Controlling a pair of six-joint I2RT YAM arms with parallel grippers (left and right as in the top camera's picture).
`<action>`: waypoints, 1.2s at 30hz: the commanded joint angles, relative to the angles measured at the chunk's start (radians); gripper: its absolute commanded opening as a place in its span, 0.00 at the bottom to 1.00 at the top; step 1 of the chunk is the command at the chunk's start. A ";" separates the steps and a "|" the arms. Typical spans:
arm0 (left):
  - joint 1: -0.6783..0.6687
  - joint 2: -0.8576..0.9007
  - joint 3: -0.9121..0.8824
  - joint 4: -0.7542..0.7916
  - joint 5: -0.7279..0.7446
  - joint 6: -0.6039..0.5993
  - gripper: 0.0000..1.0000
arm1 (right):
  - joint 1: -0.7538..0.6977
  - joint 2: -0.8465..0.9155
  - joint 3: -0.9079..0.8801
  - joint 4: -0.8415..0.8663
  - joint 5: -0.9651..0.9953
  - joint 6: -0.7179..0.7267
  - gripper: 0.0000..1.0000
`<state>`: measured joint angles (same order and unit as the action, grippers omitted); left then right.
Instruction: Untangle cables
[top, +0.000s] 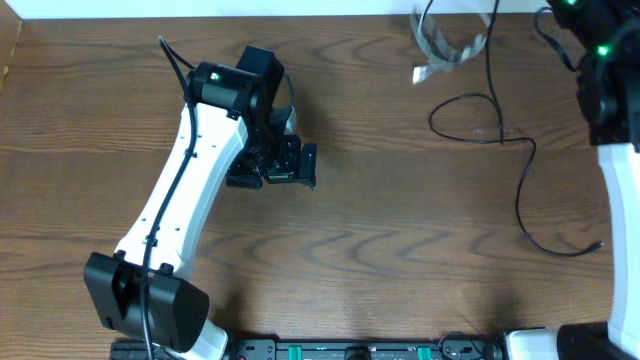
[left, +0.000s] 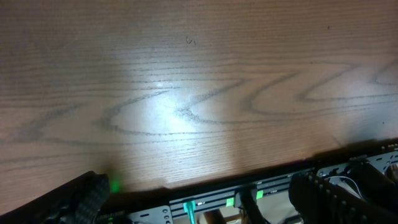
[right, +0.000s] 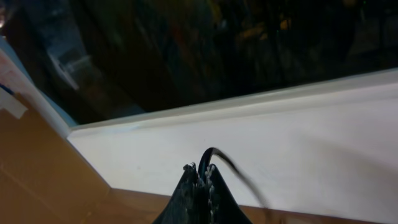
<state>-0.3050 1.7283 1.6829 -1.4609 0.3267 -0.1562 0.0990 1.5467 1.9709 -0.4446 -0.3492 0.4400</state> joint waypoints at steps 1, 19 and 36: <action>-0.002 0.004 0.001 -0.003 -0.011 0.013 0.98 | 0.013 -0.020 0.021 -0.114 -0.001 0.016 0.02; -0.002 0.004 0.001 -0.003 -0.011 0.013 0.98 | 0.032 0.082 0.016 -0.234 -0.127 -0.044 0.02; -0.002 0.004 0.001 -0.003 -0.011 0.013 0.98 | 0.016 0.127 0.016 -0.621 0.161 -0.206 0.99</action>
<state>-0.3050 1.7283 1.6829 -1.4605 0.3264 -0.1562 0.1310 1.6730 1.9793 -1.0195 -0.3195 0.2966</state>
